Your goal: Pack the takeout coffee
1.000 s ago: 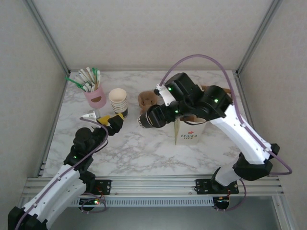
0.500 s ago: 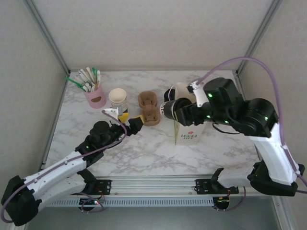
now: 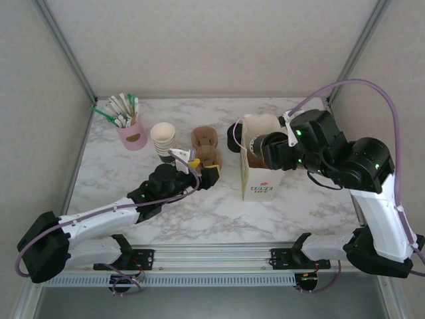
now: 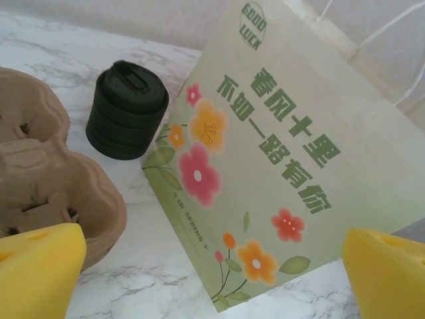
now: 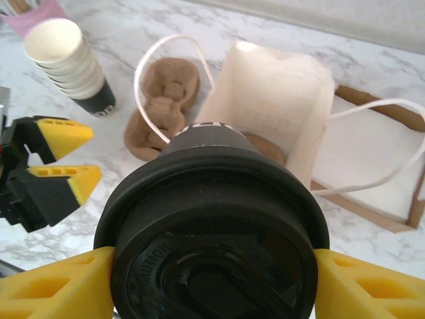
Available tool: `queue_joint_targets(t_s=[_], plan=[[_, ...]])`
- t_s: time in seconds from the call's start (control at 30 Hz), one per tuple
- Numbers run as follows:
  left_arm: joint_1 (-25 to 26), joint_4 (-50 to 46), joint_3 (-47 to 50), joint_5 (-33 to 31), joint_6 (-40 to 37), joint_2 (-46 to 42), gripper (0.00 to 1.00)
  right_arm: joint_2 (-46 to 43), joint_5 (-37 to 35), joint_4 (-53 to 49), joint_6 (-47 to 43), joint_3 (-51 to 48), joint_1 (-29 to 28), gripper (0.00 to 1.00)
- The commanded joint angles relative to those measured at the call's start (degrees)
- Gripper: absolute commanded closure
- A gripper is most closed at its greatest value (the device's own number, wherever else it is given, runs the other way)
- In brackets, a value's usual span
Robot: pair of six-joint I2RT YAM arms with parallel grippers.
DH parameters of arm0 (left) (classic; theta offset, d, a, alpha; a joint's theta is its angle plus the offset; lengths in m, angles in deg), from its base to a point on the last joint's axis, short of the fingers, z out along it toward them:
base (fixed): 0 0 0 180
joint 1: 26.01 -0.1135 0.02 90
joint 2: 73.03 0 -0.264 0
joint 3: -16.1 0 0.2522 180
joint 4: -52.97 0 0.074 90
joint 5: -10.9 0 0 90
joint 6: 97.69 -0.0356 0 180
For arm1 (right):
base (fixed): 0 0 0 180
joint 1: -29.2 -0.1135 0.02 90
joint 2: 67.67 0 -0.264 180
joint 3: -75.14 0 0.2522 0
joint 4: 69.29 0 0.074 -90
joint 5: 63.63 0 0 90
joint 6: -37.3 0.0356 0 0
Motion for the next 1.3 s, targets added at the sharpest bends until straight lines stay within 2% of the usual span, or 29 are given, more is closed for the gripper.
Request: queue_joint_targets(t_s=[0.0, 0.2, 0.53, 1.27], plan=[[1.3, 4.7, -2.5, 1.4, -0.7, 2.9, 0.01, 3.1, -2.7, -3.7, 1.3, 2.7, 1.3, 0.3], [2.1, 9.9, -3.3, 2.8, -0.9, 9.1, 0.02, 8.9, -3.3, -8.6, 2.1, 6.5, 4.4, 0.3], [2.3, 13.2, -4.1, 3.8, -2.4, 15.6, 0.04, 17.6, 0.0, -13.9, 1.7, 9.8, 8.7, 0.31], [2.9, 17.7, -5.8, 5.5, -2.8, 24.4, 0.07, 21.5, 9.8, -10.7, -1.3, -3.0, 15.4, 0.31]])
